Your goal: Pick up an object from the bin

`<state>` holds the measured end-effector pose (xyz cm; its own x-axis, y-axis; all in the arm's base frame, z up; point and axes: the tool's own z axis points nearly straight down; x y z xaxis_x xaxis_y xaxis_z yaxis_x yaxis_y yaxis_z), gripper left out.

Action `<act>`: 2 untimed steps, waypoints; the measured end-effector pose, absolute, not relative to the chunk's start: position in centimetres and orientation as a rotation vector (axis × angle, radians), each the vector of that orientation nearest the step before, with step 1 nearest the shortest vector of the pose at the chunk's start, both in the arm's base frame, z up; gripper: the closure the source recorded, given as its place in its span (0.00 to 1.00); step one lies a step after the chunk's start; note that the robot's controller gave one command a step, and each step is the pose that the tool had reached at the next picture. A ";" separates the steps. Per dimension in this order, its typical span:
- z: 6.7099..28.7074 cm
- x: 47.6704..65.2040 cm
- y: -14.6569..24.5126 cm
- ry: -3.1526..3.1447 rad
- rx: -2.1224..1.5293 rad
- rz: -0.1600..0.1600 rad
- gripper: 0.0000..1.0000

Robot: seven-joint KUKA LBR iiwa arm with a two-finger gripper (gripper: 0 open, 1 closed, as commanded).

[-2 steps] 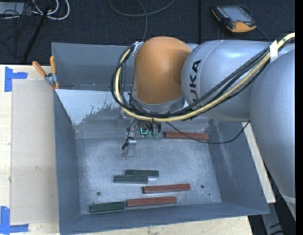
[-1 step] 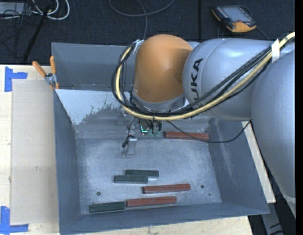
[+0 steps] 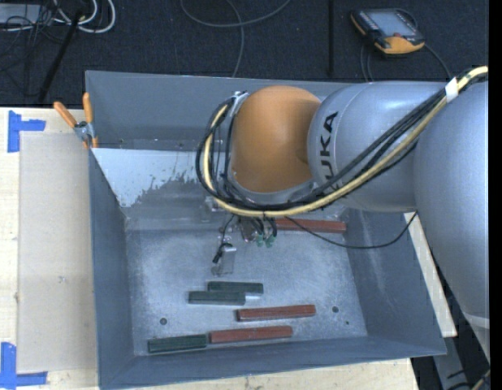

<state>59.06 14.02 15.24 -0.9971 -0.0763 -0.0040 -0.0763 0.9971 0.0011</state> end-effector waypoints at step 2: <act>10.7 54.6 11.7 3.128 -0.365 -0.001 0.00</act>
Offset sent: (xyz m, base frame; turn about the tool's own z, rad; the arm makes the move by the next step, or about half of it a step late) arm -0.0464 -0.0274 -0.0393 -0.1604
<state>54.57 11.71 10.73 -0.9730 -0.2305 0.0073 -0.2305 0.9731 0.0004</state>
